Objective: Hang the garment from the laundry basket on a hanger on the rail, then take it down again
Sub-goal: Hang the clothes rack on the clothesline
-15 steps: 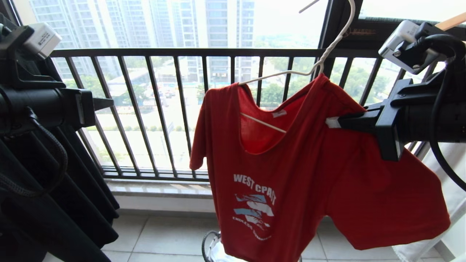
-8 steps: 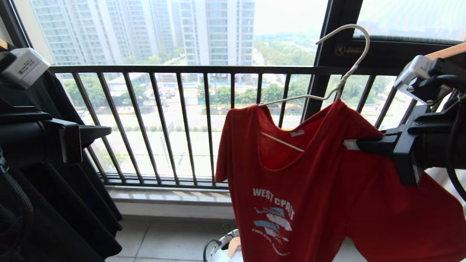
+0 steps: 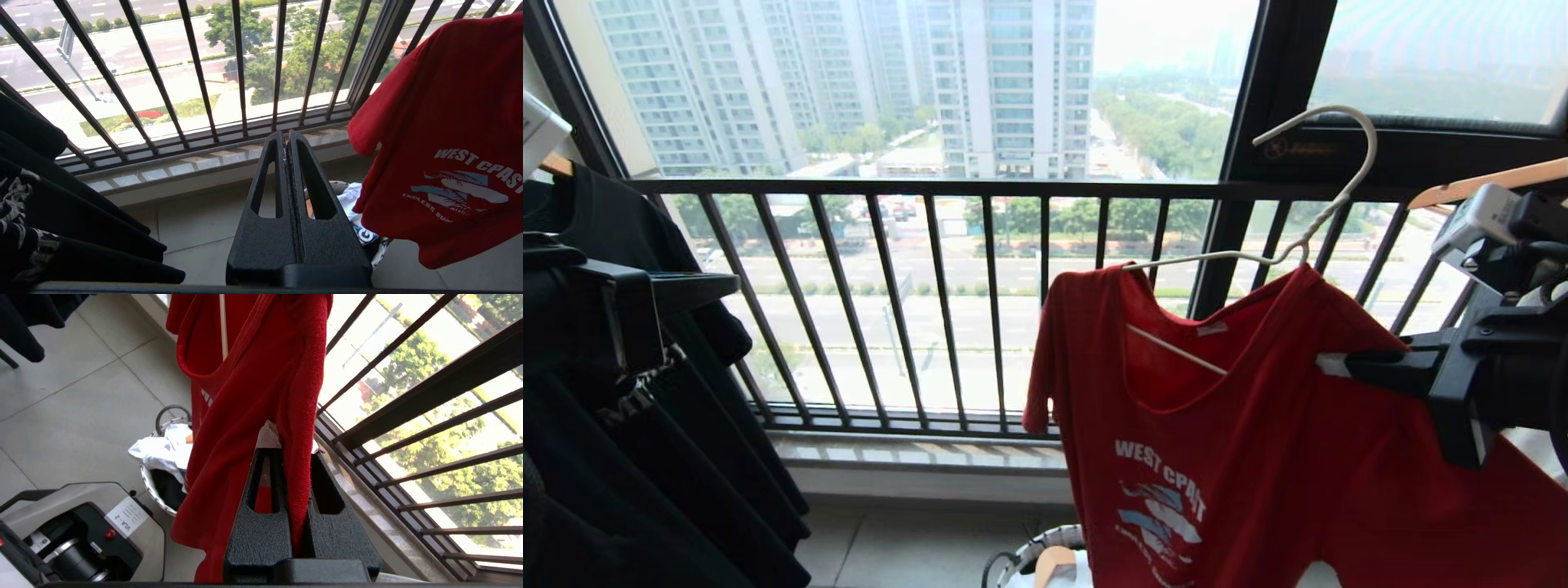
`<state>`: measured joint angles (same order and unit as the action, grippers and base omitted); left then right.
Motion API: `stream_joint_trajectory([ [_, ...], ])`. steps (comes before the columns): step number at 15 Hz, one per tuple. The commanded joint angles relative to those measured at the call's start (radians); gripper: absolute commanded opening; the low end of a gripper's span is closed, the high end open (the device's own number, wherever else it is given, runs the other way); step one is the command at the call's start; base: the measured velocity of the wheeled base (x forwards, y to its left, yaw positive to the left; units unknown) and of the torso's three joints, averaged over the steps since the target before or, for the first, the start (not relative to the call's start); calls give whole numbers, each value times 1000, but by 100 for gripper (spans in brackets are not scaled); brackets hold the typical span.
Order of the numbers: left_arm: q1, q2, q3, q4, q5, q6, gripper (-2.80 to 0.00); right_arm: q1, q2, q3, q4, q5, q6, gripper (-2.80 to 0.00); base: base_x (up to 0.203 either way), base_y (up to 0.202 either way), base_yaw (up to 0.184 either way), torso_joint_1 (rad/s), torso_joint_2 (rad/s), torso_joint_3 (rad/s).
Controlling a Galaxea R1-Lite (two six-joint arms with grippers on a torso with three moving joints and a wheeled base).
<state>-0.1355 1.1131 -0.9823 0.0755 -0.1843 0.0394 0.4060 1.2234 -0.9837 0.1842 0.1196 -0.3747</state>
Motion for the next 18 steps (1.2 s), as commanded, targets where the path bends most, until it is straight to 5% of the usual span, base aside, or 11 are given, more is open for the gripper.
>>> stream_joint_trajectory([
  [1, -1, -12, -1, -1, -1, 4, -280, 1, -23, 37, -7, 1, -3, -280, 0, 0, 0, 173, -371, -200],
  [13, 1, -15, -9, -2, 0, -1, -280, -3, -71, 120, -71, 0, 0, -280, 0, 0, 0, 72, -150, -81],
  [18, 1, -13, -9, -2, -1, 1, -280, -1, -80, 119, -71, -3, 79, -280, 0, 0, 0, 0, 0, 0],
])
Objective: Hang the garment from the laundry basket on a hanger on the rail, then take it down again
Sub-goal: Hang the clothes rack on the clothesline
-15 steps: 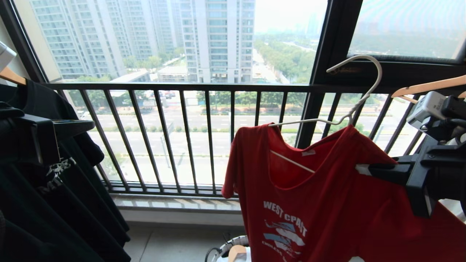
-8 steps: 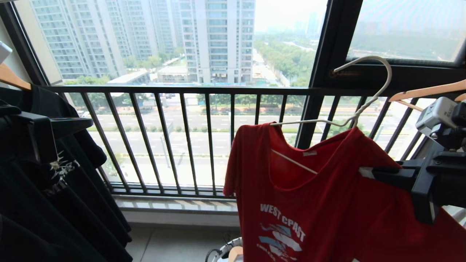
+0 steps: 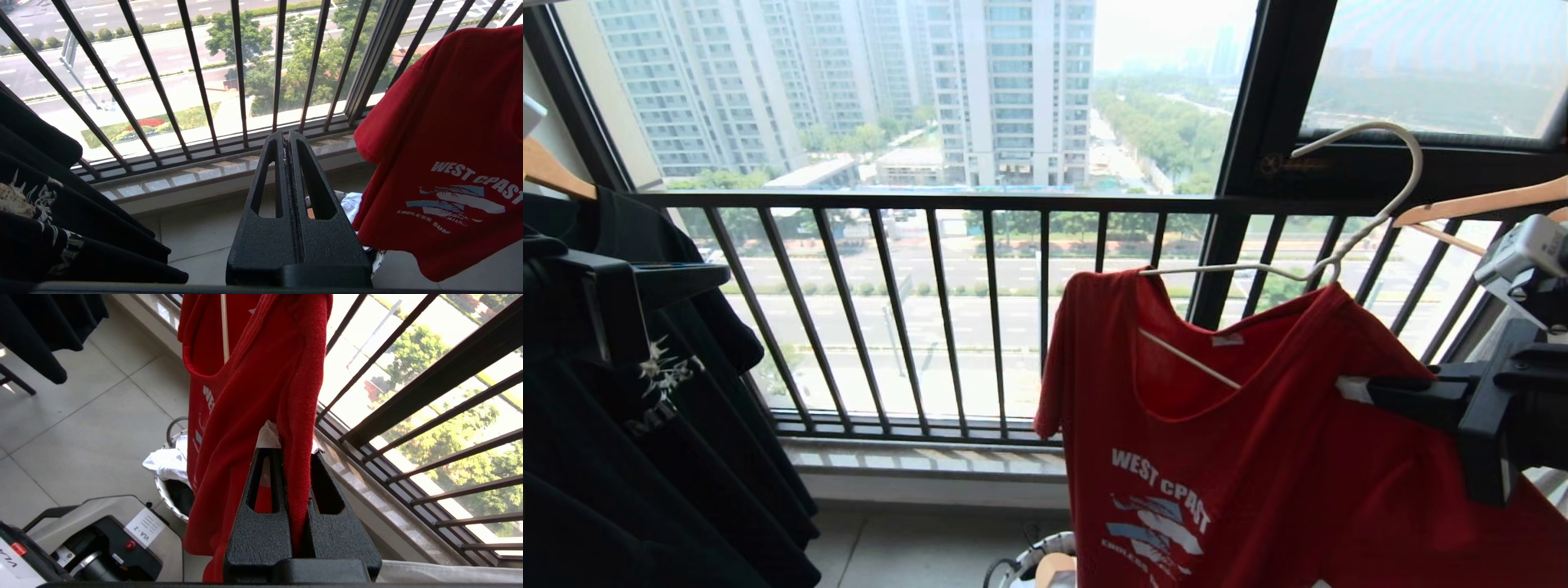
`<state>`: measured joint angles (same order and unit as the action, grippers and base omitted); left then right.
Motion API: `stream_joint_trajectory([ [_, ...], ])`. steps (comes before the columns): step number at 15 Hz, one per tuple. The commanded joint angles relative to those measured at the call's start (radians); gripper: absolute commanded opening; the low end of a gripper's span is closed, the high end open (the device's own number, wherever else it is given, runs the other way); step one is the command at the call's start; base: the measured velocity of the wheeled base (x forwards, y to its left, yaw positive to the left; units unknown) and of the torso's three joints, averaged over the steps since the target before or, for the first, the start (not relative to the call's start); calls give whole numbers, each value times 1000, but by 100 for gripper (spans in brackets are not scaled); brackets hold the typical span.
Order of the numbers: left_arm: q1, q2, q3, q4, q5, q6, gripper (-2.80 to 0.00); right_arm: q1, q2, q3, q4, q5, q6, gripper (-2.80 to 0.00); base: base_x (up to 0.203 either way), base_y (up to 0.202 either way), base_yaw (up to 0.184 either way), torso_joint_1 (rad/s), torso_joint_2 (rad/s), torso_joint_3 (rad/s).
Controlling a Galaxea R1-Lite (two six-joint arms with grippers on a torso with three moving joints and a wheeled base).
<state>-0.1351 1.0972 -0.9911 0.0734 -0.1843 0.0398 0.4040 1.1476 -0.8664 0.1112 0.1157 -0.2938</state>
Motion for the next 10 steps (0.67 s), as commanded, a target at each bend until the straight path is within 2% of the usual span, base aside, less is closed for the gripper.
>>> stream_joint_trajectory([
  [1, 0, 3, 0, 0, -1, 0, -280, 1, -6, 1, 2, 1, -2, -280, 0, 0, 0, 0, 0, 0],
  [10, 0, -2, 0, -1, 0, -1, -280, 1, -26, 1, 1, 4, 2, -280, 0, 0, 0, 0, 0, 0],
])
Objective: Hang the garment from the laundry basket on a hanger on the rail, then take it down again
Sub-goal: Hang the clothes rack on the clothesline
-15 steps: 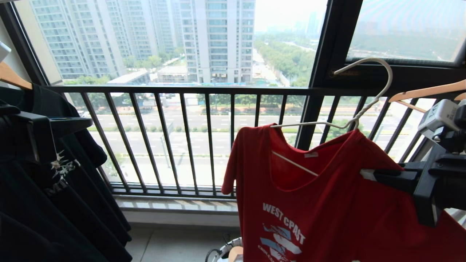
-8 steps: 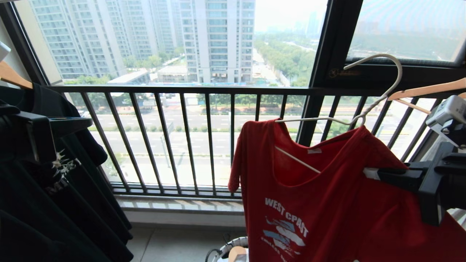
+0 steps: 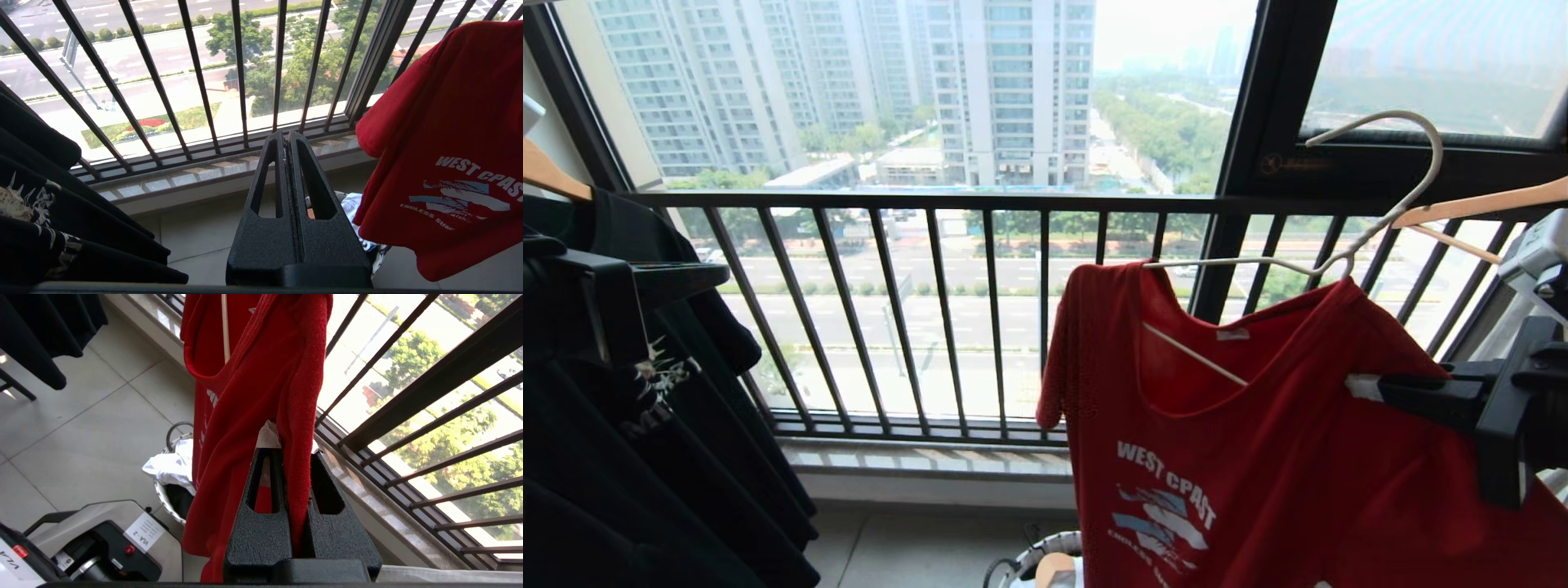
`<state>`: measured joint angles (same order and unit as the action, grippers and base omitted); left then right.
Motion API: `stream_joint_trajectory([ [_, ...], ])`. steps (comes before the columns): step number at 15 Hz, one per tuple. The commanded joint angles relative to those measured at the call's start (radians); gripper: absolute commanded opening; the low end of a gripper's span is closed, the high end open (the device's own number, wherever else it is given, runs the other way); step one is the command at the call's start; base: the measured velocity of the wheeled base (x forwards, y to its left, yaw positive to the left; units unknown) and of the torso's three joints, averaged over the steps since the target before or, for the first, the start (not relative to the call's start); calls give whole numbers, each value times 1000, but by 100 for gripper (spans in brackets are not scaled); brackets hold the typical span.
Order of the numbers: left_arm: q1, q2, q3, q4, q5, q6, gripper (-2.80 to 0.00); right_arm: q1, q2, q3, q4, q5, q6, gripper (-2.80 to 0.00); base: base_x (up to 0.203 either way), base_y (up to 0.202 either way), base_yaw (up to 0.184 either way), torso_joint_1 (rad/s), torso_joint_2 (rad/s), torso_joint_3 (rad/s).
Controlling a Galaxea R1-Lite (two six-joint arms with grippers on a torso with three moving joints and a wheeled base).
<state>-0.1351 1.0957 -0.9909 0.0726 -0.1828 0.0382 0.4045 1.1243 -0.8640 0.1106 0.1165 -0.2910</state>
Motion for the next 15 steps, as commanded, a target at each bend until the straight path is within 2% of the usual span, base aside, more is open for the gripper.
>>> stream_joint_trajectory([
  [1, 0, 1, 0, 1, -1, 0, -280, 1, -7, -1, 1, 3, -2, -280, 0, 0, 0, 0, 0, 0],
  [15, 3, 24, 0, 0, -6, -9, -280, -1, -43, -14, 6, -21, 8, -280, 0, 0, 0, 0, 0, 0],
])
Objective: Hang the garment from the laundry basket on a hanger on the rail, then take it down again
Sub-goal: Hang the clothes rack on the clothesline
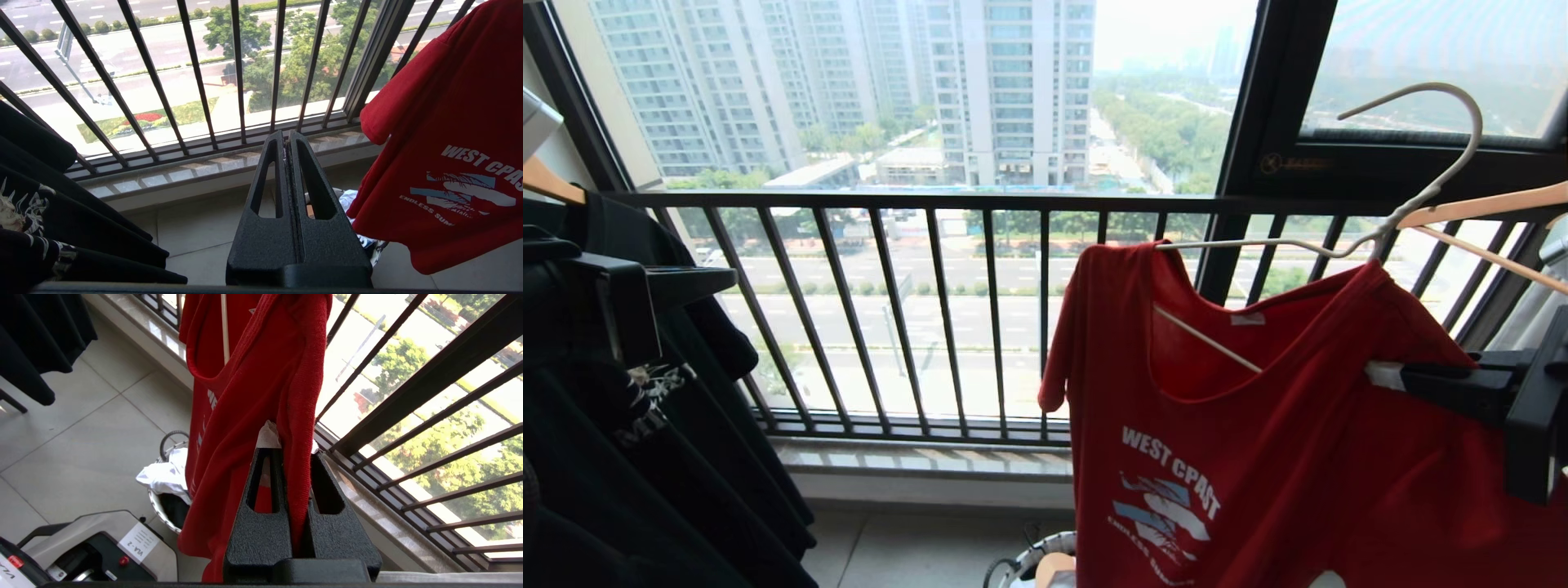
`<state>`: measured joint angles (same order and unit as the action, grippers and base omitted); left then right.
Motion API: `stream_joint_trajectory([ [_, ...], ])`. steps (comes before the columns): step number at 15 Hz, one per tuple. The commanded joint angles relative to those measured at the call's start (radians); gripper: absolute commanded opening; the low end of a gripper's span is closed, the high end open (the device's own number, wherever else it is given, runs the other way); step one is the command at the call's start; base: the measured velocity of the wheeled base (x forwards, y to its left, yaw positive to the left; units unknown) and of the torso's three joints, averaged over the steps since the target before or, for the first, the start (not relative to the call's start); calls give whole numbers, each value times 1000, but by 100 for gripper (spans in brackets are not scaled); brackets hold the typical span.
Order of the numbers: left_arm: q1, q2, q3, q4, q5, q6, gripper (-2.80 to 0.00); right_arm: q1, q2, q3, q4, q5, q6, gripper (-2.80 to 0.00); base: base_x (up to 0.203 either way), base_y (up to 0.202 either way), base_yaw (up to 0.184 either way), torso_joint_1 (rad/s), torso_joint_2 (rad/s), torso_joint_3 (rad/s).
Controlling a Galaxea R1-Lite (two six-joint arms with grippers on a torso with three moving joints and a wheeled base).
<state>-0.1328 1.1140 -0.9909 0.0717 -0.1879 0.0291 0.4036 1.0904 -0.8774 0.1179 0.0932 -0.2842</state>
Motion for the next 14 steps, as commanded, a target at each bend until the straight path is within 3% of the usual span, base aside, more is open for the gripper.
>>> stream_joint_trajectory([
  [1, 1, 7, 0, 0, -1, 0, -280, 1, -12, -7, -3, 1, 7, -280, 0, 0, 0, 0, 0, 0],
  [5, 2, 7, 1, 0, 1, 0, -280, 0, -49, -9, 0, -28, 9, -280, 0, 0, 0, 0, 0, 0],
  [14, 4, 1, 1, -3, 2, 2, -280, 0, -31, -64, -6, -209, 62, -280, 0, 0, 0, 0, 0, 0],
])
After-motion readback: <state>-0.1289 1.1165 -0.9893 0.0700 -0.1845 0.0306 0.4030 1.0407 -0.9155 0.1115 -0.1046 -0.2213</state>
